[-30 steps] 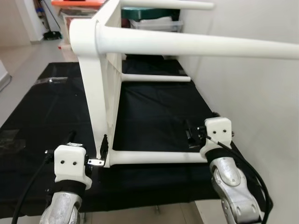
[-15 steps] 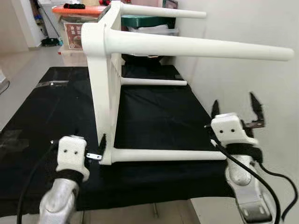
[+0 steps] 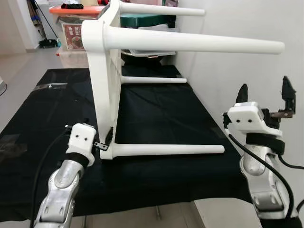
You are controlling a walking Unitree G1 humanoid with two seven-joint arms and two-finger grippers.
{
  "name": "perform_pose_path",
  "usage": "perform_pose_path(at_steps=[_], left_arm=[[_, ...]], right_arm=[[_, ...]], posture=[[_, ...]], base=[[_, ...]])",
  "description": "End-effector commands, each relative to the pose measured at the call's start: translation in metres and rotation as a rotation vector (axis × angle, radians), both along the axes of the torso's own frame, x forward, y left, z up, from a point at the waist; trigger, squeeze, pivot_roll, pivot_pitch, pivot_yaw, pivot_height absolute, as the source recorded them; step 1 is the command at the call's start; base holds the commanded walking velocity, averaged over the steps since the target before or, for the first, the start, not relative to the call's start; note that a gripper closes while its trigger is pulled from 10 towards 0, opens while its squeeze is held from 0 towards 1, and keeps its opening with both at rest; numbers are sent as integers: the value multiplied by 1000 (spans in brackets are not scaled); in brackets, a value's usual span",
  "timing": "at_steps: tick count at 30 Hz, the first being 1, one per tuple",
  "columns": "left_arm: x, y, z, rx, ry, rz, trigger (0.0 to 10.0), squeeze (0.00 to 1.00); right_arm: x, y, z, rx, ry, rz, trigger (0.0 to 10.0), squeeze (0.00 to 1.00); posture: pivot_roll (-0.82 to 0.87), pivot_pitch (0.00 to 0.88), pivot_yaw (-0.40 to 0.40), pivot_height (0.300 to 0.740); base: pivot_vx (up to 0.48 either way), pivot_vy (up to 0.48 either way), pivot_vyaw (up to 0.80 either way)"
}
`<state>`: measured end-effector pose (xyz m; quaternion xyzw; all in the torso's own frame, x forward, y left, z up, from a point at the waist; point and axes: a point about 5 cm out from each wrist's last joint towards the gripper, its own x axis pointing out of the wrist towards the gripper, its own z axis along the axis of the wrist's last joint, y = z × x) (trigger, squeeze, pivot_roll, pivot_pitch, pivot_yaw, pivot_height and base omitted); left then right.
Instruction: Building children table
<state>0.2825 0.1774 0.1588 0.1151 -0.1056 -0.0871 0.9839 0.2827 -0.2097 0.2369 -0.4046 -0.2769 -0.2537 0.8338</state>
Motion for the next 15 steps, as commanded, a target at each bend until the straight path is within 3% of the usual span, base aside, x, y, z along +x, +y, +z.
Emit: perform_pose_path(at_steps=[1,9,13,15], left_arm=[[0,-5,-4,-4,12,-25,10000,0],[-1,-8,-16,-10,27,-21,10000,0],[4,7,-22,-8,37,86,10000,0],[4,7,-22,-8,37,86,10000,0]], right_arm=[[2,2,0,-7,0,7,10000,0],[10,6,3,-21,-2,37,10000,0],[20,1,24,-103,-58,41,10000,0],[20,1,24,-103,-58,41,10000,0]], posture=[[11,0,-44,740],[15,0,-55,740],[7,0,-54,740],[7,0,-54,740]], base=[[0,0,0],[0,0,0],[0,0,0],[0,0,0]])
